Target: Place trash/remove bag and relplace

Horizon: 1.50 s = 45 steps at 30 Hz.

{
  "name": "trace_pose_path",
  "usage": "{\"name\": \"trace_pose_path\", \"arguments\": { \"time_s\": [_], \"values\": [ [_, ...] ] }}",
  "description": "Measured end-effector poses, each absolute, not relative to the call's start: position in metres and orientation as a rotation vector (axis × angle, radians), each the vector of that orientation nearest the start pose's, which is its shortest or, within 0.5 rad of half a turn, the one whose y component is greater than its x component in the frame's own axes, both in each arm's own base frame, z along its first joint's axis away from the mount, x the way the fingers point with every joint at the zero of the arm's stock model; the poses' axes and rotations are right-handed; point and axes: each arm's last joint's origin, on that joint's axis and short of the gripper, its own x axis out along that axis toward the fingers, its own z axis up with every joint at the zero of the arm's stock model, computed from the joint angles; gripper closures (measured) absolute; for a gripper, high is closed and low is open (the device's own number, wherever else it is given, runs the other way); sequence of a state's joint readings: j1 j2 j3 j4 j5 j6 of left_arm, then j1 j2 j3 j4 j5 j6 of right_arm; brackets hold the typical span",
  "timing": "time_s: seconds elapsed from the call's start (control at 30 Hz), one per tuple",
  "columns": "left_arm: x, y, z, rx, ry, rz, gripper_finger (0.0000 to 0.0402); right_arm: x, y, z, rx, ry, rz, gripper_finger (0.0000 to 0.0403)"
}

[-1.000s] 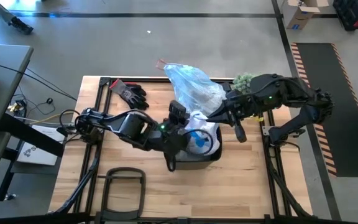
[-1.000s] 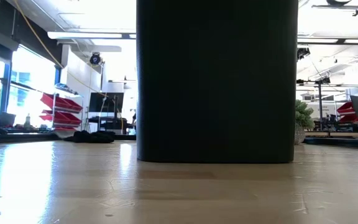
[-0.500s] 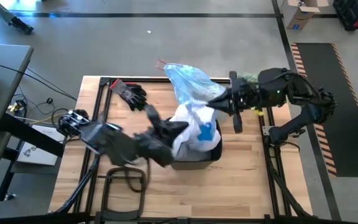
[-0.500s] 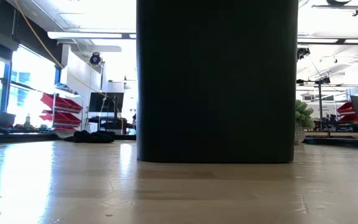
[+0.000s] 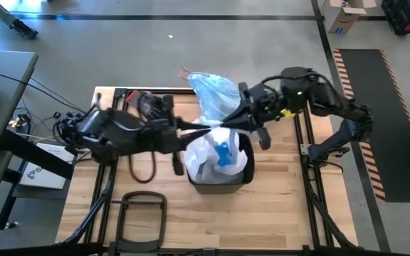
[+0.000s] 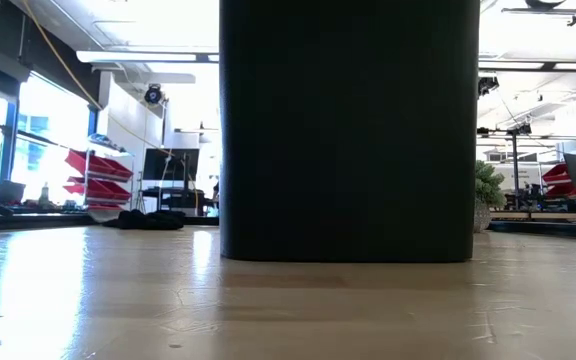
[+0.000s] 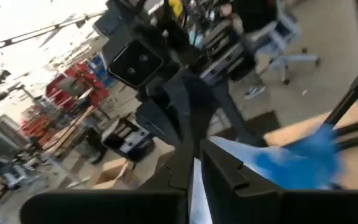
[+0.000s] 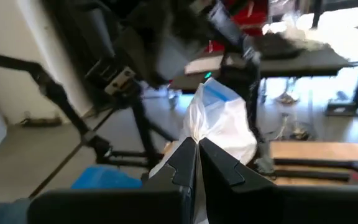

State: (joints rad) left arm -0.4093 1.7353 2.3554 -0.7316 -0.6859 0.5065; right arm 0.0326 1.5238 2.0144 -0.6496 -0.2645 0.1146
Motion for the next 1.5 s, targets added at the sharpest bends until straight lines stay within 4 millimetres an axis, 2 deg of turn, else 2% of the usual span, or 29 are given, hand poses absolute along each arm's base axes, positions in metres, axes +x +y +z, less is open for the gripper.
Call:
{"name": "trace_pose_path", "arguments": {
  "time_s": [0.1, 0.23, 0.43, 0.6, 0.77, 0.93, 1.03, 1.13, 1.17, 1.3, 1.5],
  "values": [
    [0.313, -0.105, 0.533, 0.645, 0.244, 0.291, 0.0369, 0.298, 0.017, 0.512, 0.129, 0.217, 0.29, 0.0403],
    [0.331, -0.102, 0.513, 0.743, 0.374, 0.385, 0.0317, 0.301, 0.017, 0.505, 0.116, 0.276, 0.279, 0.0403],
    [0.335, -0.096, 0.501, 0.739, 0.468, 0.471, 0.0239, 0.297, 0.015, 0.498, 0.087, 0.351, 0.201, 0.0403],
    [0.331, -0.091, 0.499, 0.686, 0.492, 0.439, 0.0225, 0.292, 0.015, 0.502, 0.067, 0.333, 0.194, 0.0403],
    [0.333, -0.082, 0.494, 0.661, 0.53, 0.413, 0.0229, 0.292, 0.019, 0.507, 0.058, 0.282, 0.222, 0.0403],
    [0.335, -0.077, 0.493, 0.634, 0.528, 0.432, 0.0242, 0.292, 0.028, 0.505, 0.015, 0.302, 0.266, 0.0403],
    [0.336, -0.078, 0.493, 0.625, 0.524, 0.385, 0.0289, 0.291, 0.032, 0.503, -0.029, 0.313, 0.287, 0.0403],
    [0.336, -0.079, 0.493, 0.608, 0.521, 0.369, 0.0369, 0.29, 0.036, 0.503, -0.059, 0.315, 0.275, 0.0399],
    [0.336, -0.079, 0.493, 0.6, 0.52, 0.38, 0.0384, 0.29, 0.037, 0.502, -0.067, 0.32, 0.274, 0.0395],
    [0.326, -0.079, 0.499, 0.599, 0.507, 0.534, 0.0395, 0.283, 0.035, 0.498, -0.062, 0.394, 0.203, 0.0352],
    [0.29, -0.074, 0.52, 0.528, 0.439, 0.755, 0.0401, 0.275, 0.032, 0.491, -0.135, 0.495, 0.066, 0.025]
  ]
}}
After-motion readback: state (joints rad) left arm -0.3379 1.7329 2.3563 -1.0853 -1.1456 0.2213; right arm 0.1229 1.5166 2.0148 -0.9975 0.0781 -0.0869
